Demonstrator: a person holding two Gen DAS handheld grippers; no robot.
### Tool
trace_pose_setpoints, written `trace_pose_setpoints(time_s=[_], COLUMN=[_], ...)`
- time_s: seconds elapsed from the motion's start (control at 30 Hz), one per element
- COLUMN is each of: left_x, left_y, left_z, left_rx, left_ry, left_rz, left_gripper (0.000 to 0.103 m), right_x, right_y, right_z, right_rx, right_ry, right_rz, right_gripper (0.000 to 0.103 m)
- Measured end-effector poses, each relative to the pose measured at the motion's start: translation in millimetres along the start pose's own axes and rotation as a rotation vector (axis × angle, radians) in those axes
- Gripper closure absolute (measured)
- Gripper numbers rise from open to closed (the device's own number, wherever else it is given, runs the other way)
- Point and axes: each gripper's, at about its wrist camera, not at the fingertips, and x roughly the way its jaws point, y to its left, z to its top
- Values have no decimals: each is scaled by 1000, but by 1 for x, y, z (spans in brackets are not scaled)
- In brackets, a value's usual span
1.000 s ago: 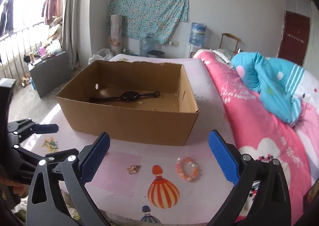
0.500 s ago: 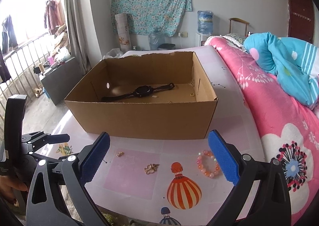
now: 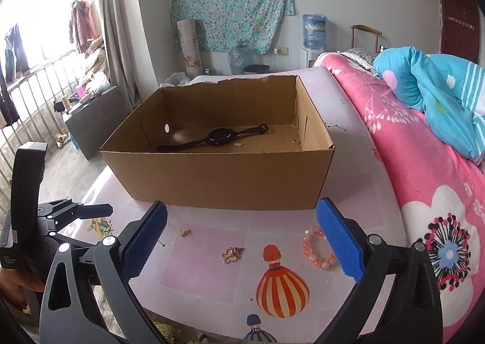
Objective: Organize jewelry
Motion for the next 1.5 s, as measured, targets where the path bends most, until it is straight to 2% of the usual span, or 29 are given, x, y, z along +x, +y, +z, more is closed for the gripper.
trace_pose_setpoints(time_s=[1.13, 1.5], left_x=[5, 14], left_y=[-6, 4], left_z=[-1, -5], left_rx=[11, -5], left_ry=[15, 27], left_rz=[18, 34], left_gripper=[17, 17], right_x=[1, 10], right_y=[-3, -7], right_z=[-7, -11], right_rx=[17, 19], right_ry=[0, 19], right_rz=[3, 16], right_gripper=[7, 7])
